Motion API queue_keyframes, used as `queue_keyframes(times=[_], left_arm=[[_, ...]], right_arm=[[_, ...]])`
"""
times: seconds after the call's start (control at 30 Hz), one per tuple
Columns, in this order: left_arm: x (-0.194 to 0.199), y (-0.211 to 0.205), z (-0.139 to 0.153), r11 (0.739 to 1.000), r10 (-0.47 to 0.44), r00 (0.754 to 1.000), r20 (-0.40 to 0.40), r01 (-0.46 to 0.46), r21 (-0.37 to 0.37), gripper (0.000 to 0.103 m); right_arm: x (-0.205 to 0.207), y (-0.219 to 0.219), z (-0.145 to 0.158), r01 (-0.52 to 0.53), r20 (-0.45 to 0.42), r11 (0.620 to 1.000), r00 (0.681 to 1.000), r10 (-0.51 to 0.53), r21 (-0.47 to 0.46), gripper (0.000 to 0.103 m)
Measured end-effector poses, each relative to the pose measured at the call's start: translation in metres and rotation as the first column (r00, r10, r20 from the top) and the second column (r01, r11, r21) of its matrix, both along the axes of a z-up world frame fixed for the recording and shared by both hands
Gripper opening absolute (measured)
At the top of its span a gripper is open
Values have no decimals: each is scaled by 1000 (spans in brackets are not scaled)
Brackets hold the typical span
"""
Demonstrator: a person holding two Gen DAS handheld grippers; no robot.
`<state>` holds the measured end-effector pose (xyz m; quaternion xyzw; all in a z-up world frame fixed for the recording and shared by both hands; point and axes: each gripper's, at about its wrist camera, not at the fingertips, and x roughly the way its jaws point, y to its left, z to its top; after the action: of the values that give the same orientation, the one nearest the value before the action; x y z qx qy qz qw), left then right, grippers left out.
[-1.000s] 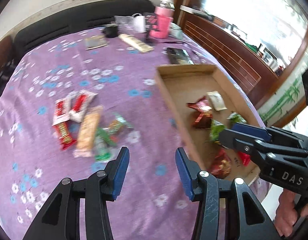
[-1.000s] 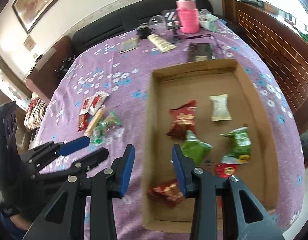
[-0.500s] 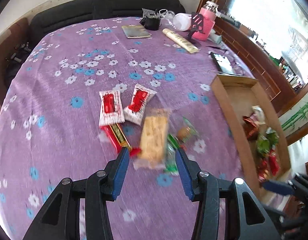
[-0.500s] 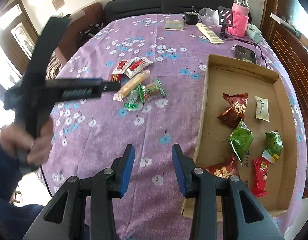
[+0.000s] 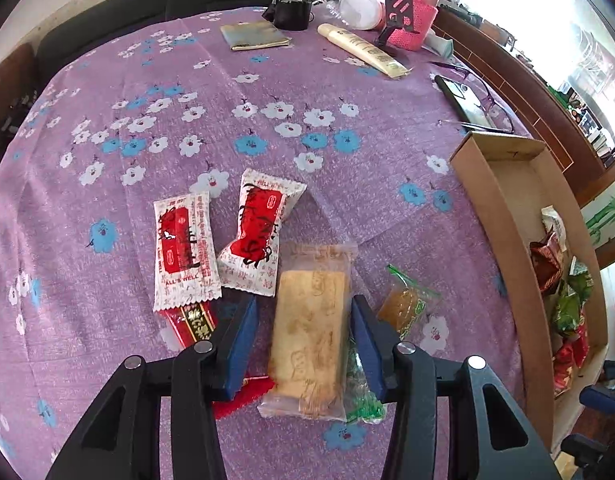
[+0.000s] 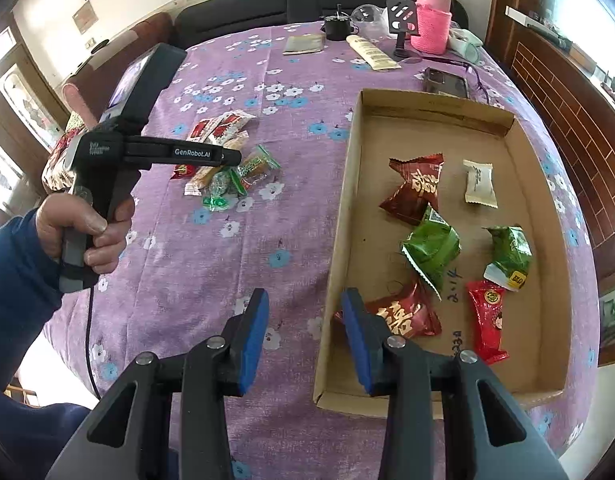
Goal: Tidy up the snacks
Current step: 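Grasp the wrapped biscuit with the left gripper while the right gripper grasps a green-wrapped candy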
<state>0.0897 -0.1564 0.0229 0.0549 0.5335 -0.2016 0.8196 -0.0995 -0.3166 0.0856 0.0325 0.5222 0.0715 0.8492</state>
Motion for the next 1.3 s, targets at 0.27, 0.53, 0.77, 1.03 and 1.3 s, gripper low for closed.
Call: queue_keyframes(times=[0.27,0.53,0.77,1.03,1.3], left_arm=[[-41,28,0,999,50,999,14,-51,8,34],[-128,78,0,997,79,997,26,-80,25,34],[-154,116,0,985,162,986,47,-164,50,35],[-160,142,-1,979,188,981,55,-192,66,35],[-159,150,-2,984,162,985,62,-166,69,35]], right_arm=[[8,19,-2,-45,-5,999,999,45,18,37],[26,42,-6,-88,-21,994,996,89,71,37],[71,52,-23,4,-139,974,990,28,227,37],[118,84,-43,96,-222,965,974,-41,243,37],[135,106,-60,124,-243,983,966,-88,138,25]])
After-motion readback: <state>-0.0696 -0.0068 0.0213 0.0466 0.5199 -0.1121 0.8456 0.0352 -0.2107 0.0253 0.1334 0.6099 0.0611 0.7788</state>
